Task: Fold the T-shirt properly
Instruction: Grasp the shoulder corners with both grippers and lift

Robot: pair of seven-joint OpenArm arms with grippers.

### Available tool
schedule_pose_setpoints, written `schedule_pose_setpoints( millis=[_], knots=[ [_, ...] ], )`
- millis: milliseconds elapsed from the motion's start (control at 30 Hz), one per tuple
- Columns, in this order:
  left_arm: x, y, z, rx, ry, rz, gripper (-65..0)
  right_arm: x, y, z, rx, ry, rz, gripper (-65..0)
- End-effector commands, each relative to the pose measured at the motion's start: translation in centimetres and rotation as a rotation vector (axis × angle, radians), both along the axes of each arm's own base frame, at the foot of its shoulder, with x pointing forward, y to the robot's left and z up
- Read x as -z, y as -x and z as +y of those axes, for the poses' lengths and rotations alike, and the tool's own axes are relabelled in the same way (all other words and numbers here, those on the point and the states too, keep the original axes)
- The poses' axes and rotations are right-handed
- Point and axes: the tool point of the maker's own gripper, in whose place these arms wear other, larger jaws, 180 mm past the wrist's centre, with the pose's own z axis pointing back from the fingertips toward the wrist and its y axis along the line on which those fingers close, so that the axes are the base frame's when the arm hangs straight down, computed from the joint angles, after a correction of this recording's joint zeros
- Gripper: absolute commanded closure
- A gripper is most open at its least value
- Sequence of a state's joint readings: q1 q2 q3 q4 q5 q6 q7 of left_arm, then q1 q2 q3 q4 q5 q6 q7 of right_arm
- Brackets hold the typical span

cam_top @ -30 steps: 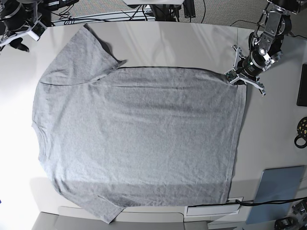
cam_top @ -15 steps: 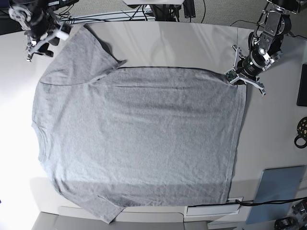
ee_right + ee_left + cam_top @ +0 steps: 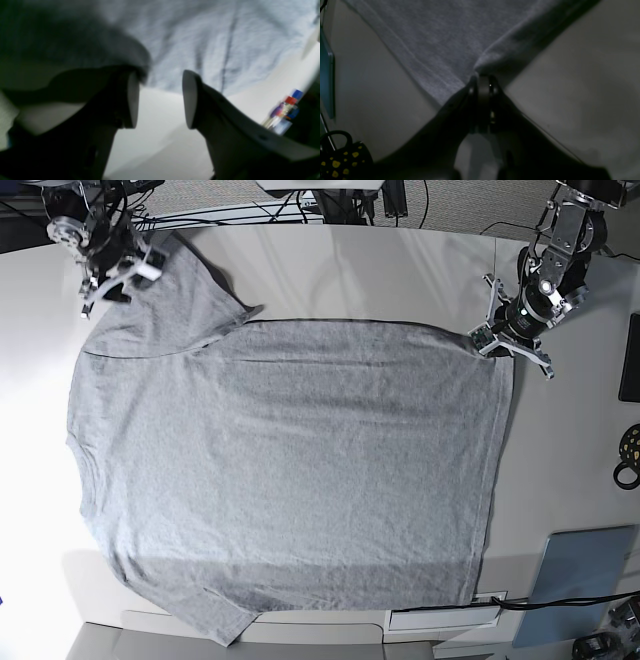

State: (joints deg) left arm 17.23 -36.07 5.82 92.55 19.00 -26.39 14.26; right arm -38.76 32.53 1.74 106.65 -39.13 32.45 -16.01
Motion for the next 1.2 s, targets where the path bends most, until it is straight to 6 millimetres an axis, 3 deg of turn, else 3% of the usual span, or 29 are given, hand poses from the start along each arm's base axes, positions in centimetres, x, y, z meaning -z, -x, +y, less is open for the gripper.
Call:
schedule_pose_setpoints(
  millis=[0, 200, 367, 500, 633, 800, 1067, 1167],
  knots=[
    [1.8, 2.3, 1.3, 0.009, -0.074, 0.106, 0.0, 0.0, -0.2, 0.0, -0.016, 0.003, 0.004, -28.3],
    [1.8, 2.3, 1.3, 0.009, -0.074, 0.106, 0.0, 0.8, -1.8, 1.3, -0.04, -0.015, -0.003, -28.3],
    [1.8, 2.3, 1.3, 0.009, -0.074, 0.107, 0.0, 1.2, -2.0, 1.7, -0.052, -0.019, 0.013, -28.3],
    [1.7, 2.3, 1.2, 0.009, -0.066, 0.106, 0.0, 1.4, -1.8, 1.8, -0.05, -0.028, 0.023, -22.7],
    [1.8, 2.3, 1.2, 0.011, -0.065, 0.109, 0.0, 1.4, -1.8, 2.5, -0.048, -0.074, 0.025, -22.2],
    [1.8, 2.3, 1.2, 0.01, -0.066, 0.11, 0.0, 0.8, -3.0, 3.0, -0.055, -0.111, 0.009, -14.1],
    [1.8, 2.3, 1.2, 0.009, -0.067, 0.11, 0.0, -0.1, -3.9, 1.2, -0.105, -0.056, 0.052, -14.7],
    [1.8, 2.3, 1.2, 0.009, -0.067, 0.111, 0.0, -0.3, -4.1, 0.7, -0.115, -0.037, 0.053, -20.1]
  ],
)
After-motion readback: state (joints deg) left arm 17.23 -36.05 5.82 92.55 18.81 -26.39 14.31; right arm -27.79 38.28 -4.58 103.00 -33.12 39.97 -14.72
